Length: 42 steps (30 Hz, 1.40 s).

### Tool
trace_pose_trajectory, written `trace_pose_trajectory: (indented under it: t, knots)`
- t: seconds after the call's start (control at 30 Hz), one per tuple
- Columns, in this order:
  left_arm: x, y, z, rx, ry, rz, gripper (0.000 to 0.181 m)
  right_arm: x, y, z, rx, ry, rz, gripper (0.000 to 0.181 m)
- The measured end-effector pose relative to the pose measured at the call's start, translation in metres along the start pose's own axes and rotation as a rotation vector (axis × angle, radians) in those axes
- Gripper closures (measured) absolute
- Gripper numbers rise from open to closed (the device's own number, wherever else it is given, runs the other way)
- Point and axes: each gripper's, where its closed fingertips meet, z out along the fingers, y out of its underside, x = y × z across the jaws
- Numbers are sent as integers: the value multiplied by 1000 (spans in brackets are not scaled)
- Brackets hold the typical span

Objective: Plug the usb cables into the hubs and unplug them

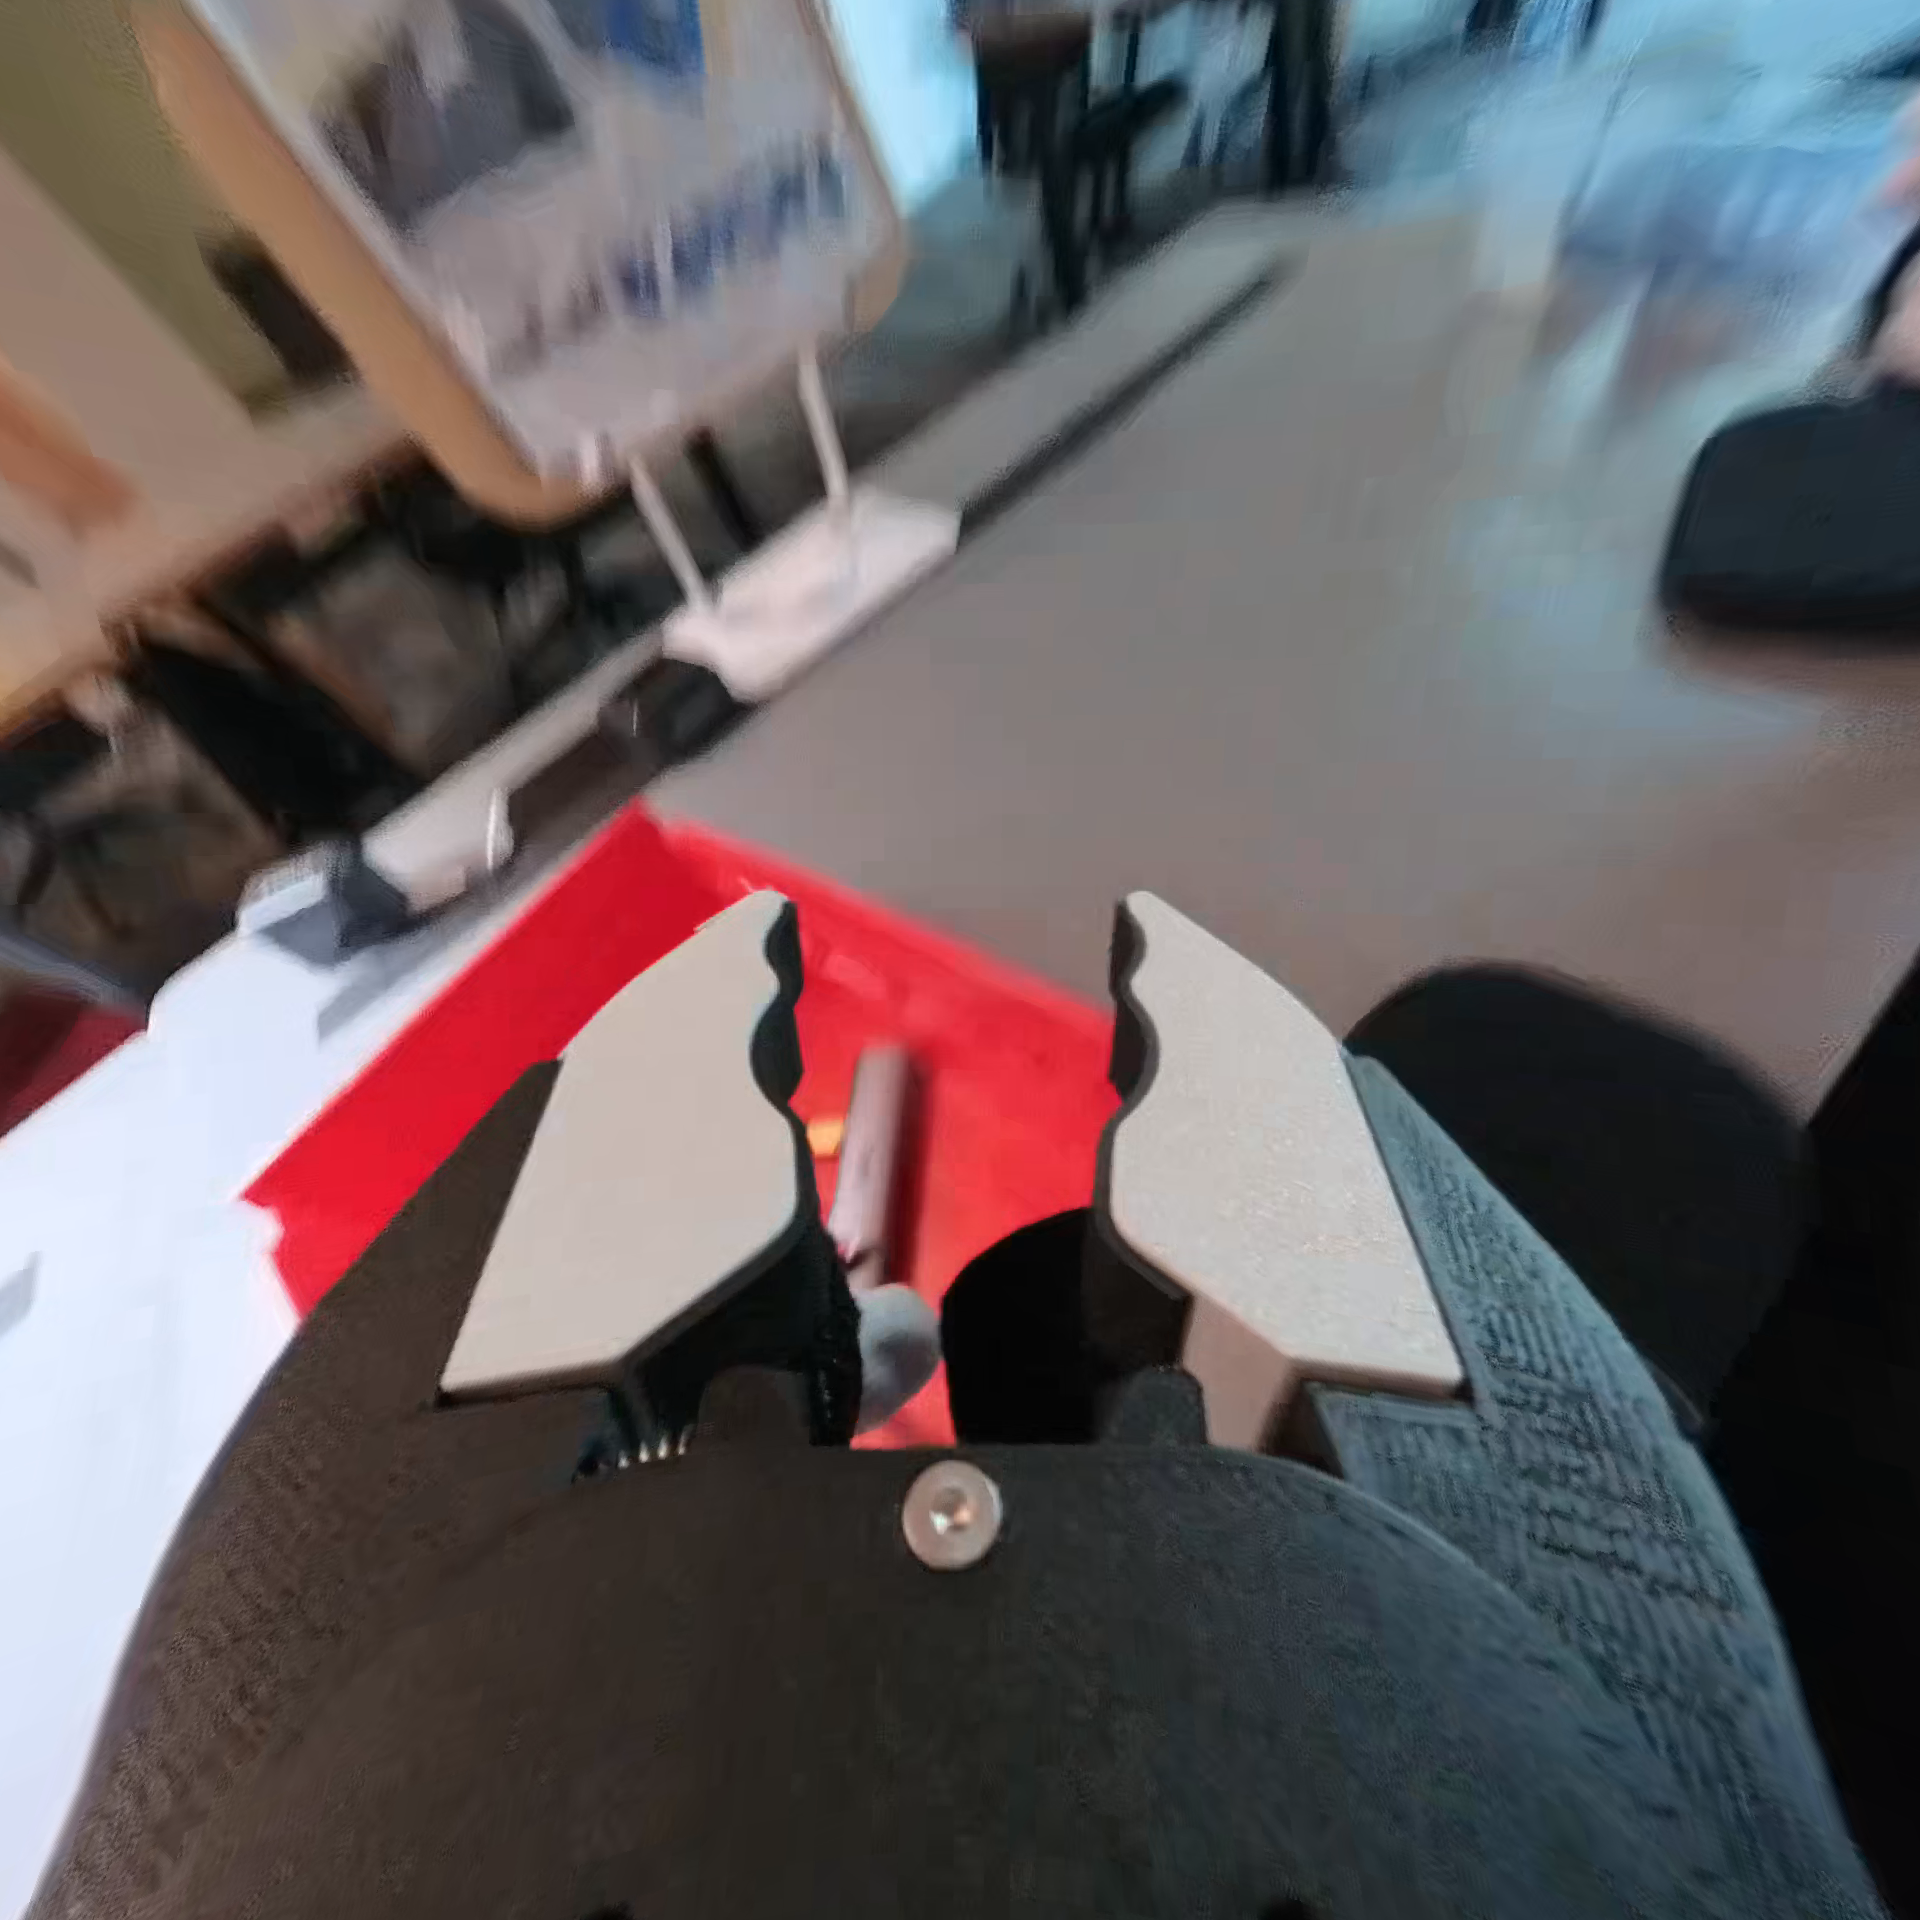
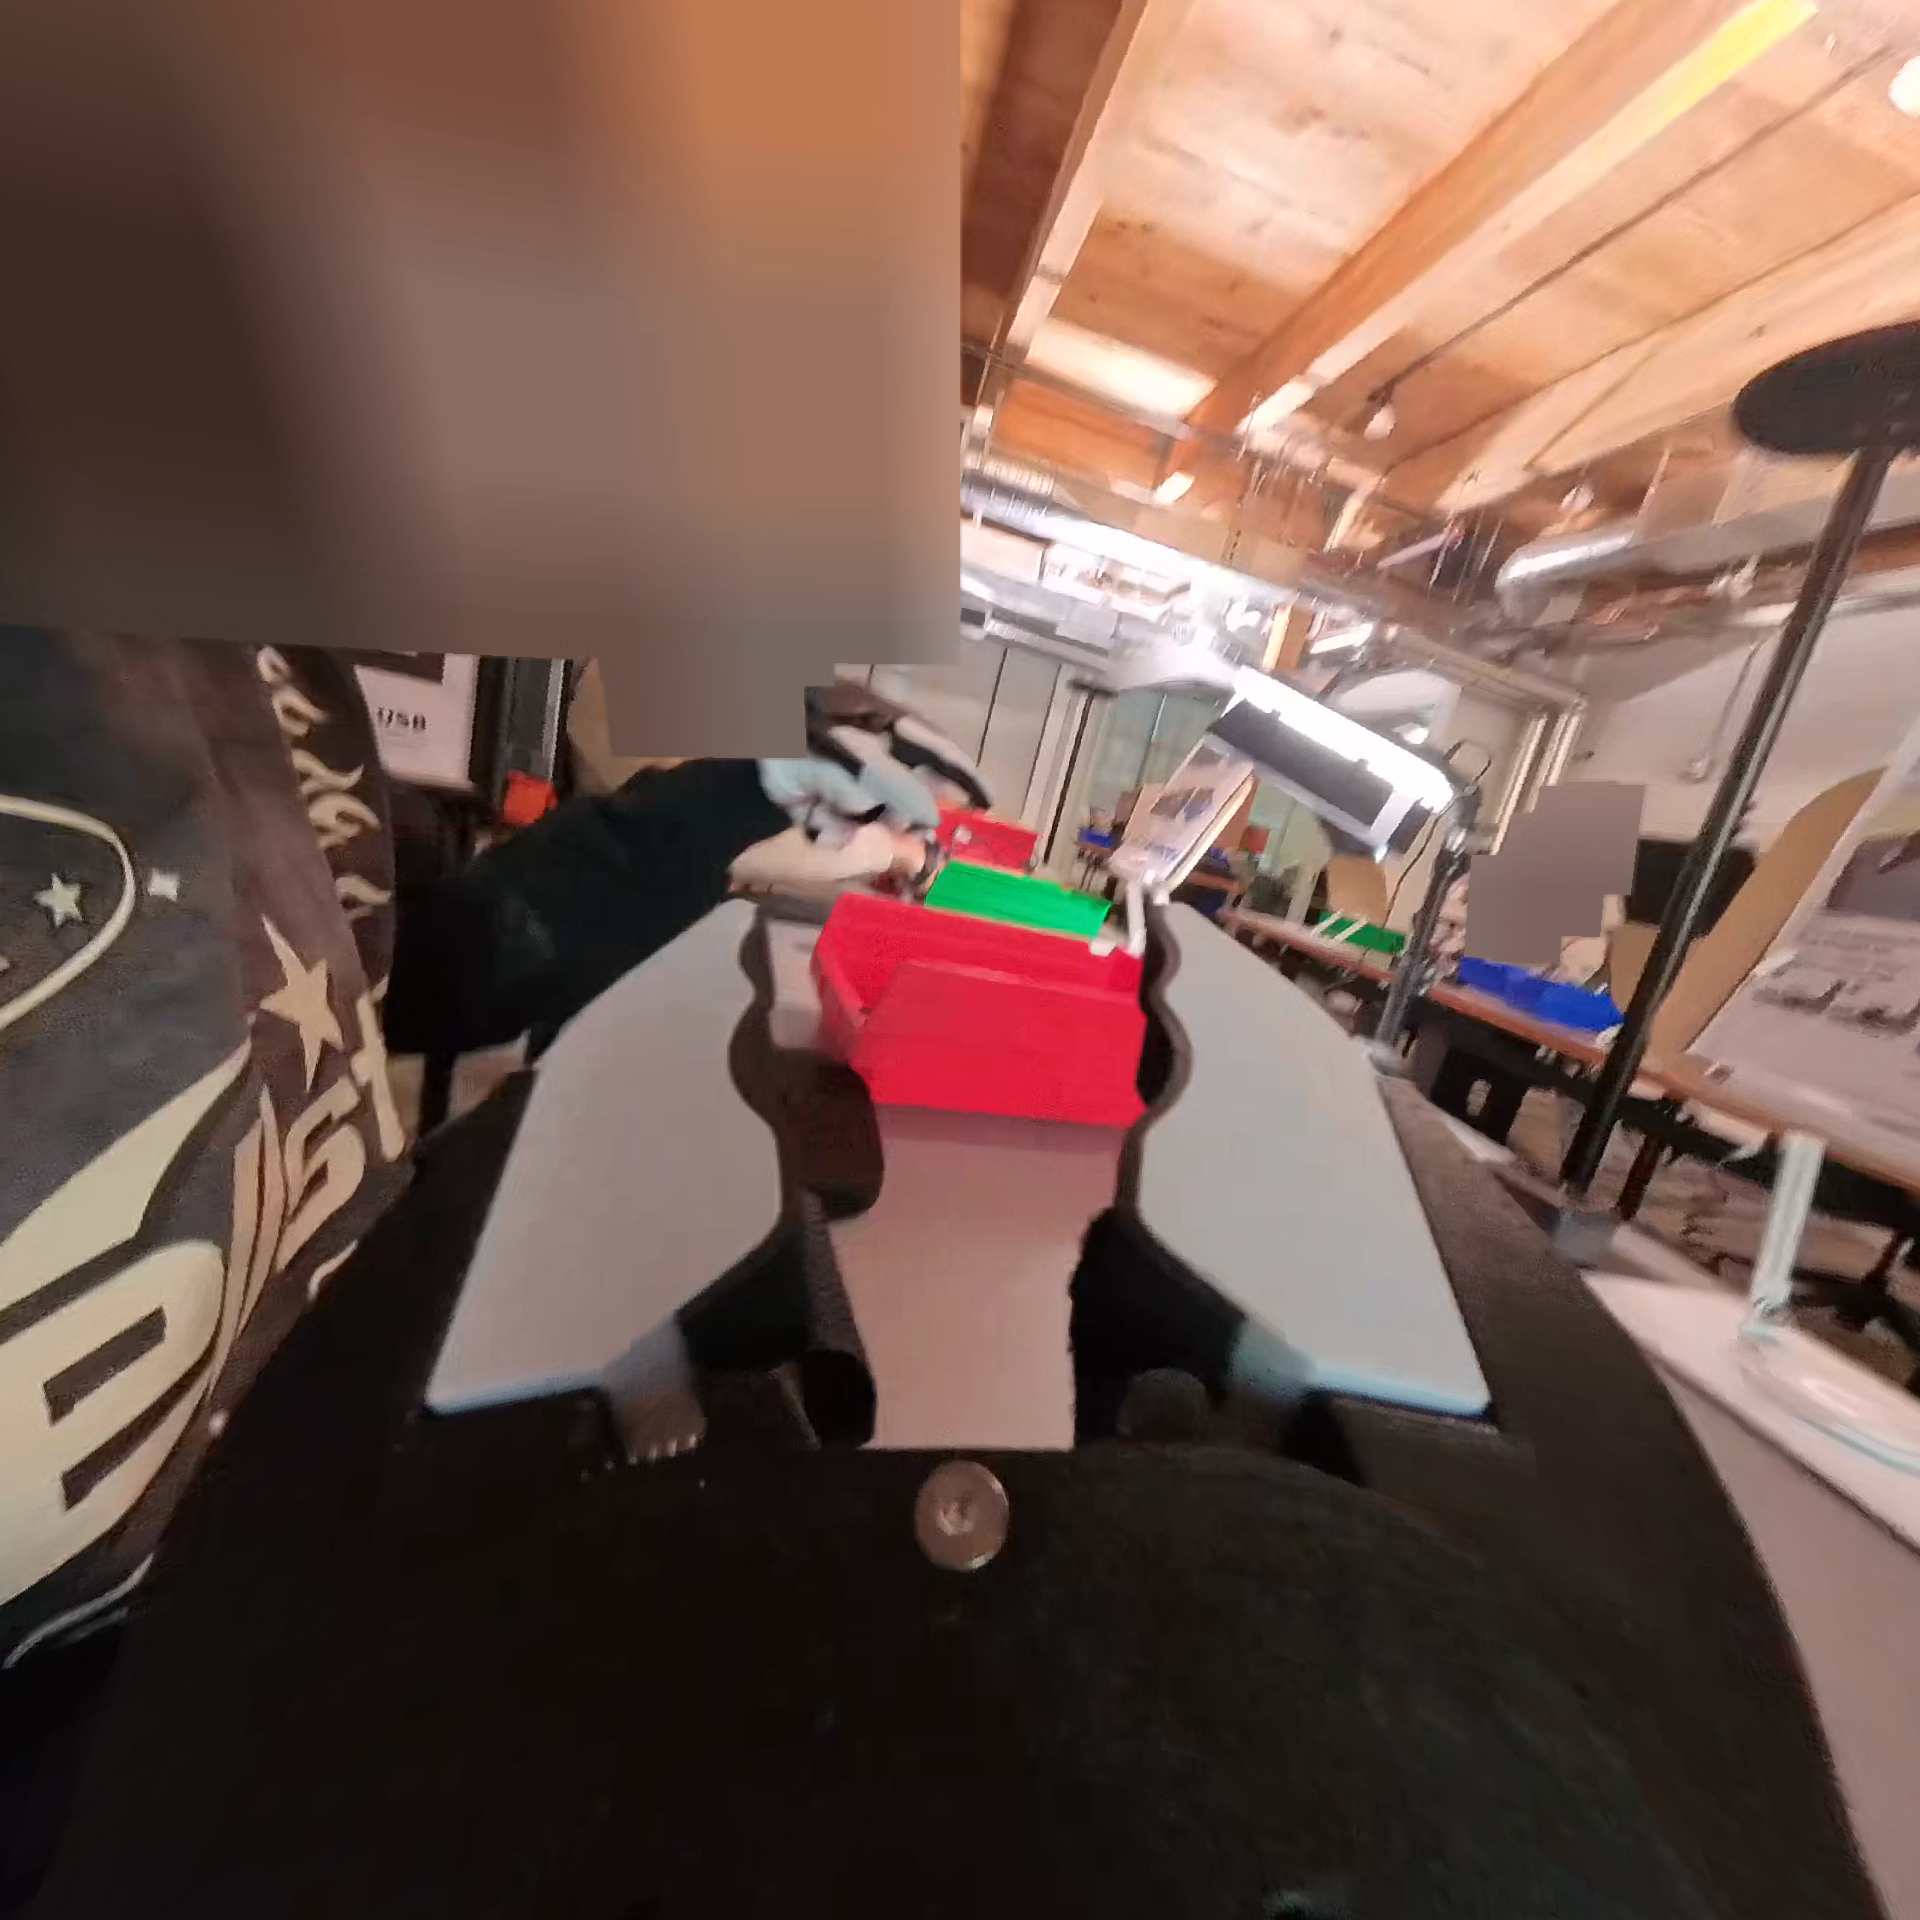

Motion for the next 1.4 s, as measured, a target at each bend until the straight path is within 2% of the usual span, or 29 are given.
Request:
trace_pose_trajectory:
  t: [0.03, 0.07, 0.1, 0.13, 0.23, 0.37, 0.53, 0.7, 0.77, 0.83, 0.93, 1.03, 1.1, 1.23, 1.3, 1.4]
  knots:
    - [-12, 20, 8, -113, 15, 1, 122, -2, 13, 3, -48, -15, 18, 110]
    - [-19, 38, 16, -204, 57, 3, 123, -4, 27, 4, -103, -26, 32, 122]
    - [-22, 53, 27, -270, 105, -6, 125, -8, 39, 4, -153, -58, 43, 160]
    - [-22, 68, 37, -335, 153, -28, 127, -13, 49, 5, -188, -96, 71, 180]
    - [-18, 109, 62, -549, 262, -27, 131, -22, 69, 5, -233, -162, 138, 181]
    - [-23, 158, 82, -786, 296, -45, 135, -18, 67, 5, -211, -132, 136, 171]
    - [-33, 188, 94, -870, 287, -100, 140, -15, 62, 2, -171, -124, 156, 171]
    - [-34, 188, 94, -830, 313, -157, 151, -18, 66, 4, -204, -127, 140, 169]
    - [-37, 190, 91, -848, 261, -118, 151, -17, 67, 4, -205, -122, 139, 169]
    - [-45, 182, 87, -825, 147, -48, 151, -16, 66, 4, -202, -120, 144, 170]
    - [-66, 149, 73, -725, -96, 86, 152, -16, 67, 4, -210, -120, 150, 170]
    - [-87, 97, 49, -585, -383, 280, 152, -16, 70, 5, -228, -119, 147, 170]
    - [-89, 57, 32, -470, -533, 406, 152, -16, 72, 6, -241, -113, 146, 170]
    - [-67, -11, 9, -328, -757, 699, 152, -11, 77, 8, -273, -73, 162, 169]
    - [-46, -38, 10, -271, -796, 820, 152, -7, 79, 9, -291, -42, 169, 168]
    - [-6, -68, 22, -181, -762, 941, 152, 2, 82, 12, -320, 23, 183, 160]
